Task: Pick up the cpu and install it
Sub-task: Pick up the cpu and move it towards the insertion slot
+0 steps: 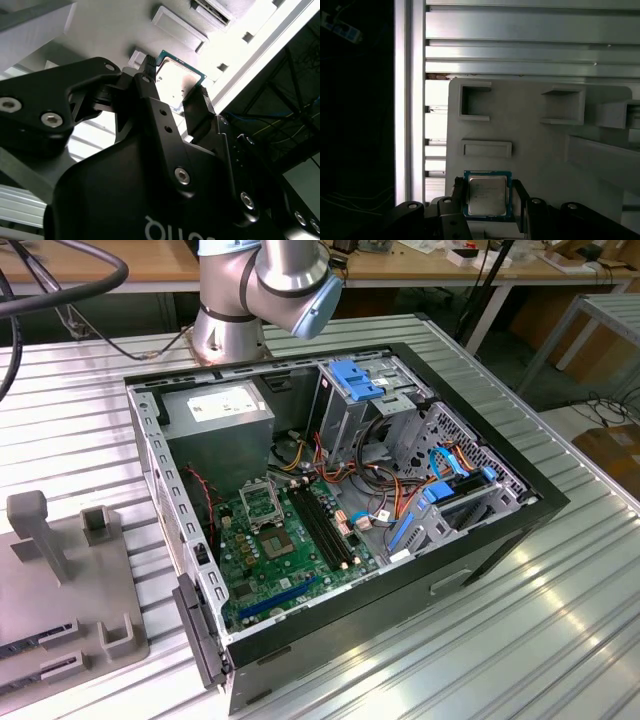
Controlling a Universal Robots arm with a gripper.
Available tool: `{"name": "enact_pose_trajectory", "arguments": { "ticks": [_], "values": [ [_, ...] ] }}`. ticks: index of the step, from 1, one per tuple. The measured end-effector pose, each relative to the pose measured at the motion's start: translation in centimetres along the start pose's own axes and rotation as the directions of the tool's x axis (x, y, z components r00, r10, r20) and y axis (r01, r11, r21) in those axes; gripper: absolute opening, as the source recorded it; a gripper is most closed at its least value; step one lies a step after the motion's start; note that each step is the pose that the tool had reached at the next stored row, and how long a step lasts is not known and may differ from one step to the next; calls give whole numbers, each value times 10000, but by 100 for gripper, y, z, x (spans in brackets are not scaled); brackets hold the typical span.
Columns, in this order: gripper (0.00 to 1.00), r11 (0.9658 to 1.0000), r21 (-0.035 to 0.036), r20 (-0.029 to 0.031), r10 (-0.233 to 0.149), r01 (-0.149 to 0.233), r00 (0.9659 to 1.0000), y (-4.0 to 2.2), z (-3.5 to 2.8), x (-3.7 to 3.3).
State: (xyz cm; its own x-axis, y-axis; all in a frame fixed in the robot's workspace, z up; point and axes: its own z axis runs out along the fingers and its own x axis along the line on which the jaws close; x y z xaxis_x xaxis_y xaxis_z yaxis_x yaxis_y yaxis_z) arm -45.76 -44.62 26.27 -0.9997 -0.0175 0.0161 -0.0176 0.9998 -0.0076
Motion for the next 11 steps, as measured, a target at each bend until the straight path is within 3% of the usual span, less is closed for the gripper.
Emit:
{"name": "enact_pose_trajectory", "arguments": {
  "ticks": [11],
  "values": [
    [47, 10000, 0, 0, 0, 0, 10000, 0, -31, 0]
  ]
}}
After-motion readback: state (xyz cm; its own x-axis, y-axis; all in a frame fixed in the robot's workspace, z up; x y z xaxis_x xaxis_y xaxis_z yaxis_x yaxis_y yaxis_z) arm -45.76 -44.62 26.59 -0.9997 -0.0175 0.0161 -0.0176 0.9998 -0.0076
